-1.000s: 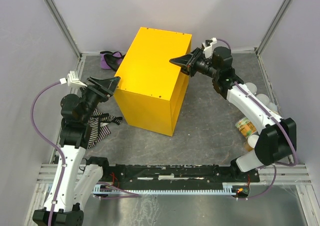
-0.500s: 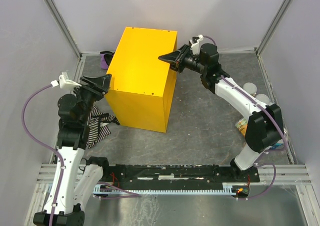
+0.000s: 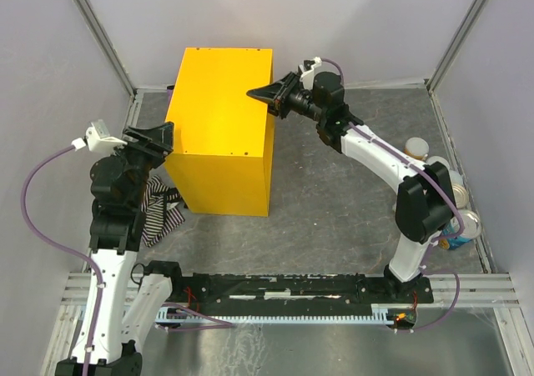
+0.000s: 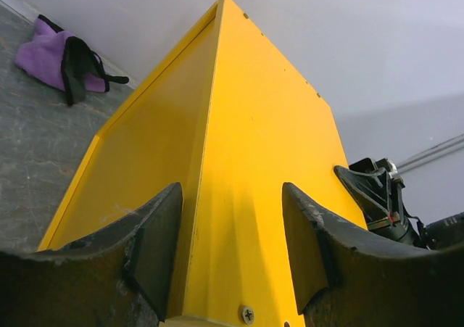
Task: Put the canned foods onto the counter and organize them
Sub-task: Move the counter to the center of the board.
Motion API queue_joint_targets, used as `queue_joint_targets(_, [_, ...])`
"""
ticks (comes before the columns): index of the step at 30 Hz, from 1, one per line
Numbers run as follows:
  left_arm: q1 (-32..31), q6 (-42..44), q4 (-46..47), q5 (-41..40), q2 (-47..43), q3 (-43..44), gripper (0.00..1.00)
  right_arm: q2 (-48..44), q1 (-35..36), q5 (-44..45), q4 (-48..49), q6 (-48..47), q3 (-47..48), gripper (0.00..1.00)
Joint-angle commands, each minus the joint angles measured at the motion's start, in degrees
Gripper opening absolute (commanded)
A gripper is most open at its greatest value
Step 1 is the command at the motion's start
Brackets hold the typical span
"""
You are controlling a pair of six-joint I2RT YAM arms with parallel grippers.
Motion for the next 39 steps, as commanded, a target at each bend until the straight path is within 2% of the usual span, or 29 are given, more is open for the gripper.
queue_joint_targets(1, [-1.9, -1.64, 5.95, 7.09, -0.49, 4.81, 0.62, 4.03, 11.05, -6.64, -7.87, -8.31, -1.23, 0.13])
queue_joint_targets(4, [-1.9, -1.59, 4.84, 6.22, -0.8, 4.77, 0.64, 2.96, 11.12, -5.51, -8.91, -9.33, -2.22, 0.21])
queue_joint_targets(8, [-1.9, -1.68, 2.51, 3.14, -1.55, 5.12, 0.72, 1.03, 11.14, -3.86, -12.91, -12.57, -2.3, 0.4])
queue_joint_targets(10, [-1.88, -1.56, 1.25, 1.66, -1.58, 5.77, 0.76, 0.05, 11.09, -3.11, -15.32, -15.09, -1.74, 0.55])
queue_joint_targets(13, [-1.9, -1.13, -0.3, 0.07, -1.42, 7.18, 0.8, -1.44, 10.77, -1.77, -18.41, -17.04, -1.49, 0.65])
queue_joint_targets(33, [-1.89, 2.93, -16.17, -10.98, -0.36, 18.47, 0.84, -15.34, 5.2, 7.73, -26.94, -21.31, -6.69, 0.67])
queue_joint_targets(39, [-1.9, 4.47, -17.09, -10.48, 2.42, 22.84, 0.84, -21.85, 3.91, 13.0, -37.17, -27.0, -6.03, 0.67])
